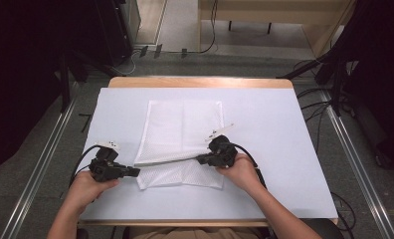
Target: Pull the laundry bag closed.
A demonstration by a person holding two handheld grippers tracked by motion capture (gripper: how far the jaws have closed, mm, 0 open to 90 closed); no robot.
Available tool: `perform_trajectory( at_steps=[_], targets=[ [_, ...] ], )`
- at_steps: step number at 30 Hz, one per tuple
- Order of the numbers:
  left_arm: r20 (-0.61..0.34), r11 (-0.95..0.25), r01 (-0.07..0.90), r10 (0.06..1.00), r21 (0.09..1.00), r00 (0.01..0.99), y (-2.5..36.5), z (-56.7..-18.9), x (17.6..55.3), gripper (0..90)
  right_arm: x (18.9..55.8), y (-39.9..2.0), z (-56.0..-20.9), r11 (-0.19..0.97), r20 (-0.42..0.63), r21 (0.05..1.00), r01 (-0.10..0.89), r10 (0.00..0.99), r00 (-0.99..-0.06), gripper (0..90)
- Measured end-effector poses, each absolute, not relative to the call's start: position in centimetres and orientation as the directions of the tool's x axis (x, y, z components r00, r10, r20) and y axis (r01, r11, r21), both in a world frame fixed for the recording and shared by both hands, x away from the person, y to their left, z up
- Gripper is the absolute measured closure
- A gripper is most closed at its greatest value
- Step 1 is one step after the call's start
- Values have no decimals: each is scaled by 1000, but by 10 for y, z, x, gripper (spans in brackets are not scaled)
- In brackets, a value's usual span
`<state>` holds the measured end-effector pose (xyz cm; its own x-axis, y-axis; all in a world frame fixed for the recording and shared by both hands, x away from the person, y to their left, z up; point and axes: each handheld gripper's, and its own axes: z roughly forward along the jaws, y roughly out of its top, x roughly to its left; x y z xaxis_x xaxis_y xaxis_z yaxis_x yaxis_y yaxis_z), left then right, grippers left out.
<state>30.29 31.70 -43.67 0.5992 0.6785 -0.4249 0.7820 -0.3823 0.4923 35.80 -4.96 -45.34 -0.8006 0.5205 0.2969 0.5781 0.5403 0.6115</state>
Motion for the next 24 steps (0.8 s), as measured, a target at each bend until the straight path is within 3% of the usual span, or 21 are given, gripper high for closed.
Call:
perform_trajectory(
  at_steps=[24],
  targets=[
    [-425, -389, 780, 675, 491, 604, 319, -436, 302, 881, 357, -72, -450, 532, 275, 618, 578, 543, -794, 878]
  ],
)
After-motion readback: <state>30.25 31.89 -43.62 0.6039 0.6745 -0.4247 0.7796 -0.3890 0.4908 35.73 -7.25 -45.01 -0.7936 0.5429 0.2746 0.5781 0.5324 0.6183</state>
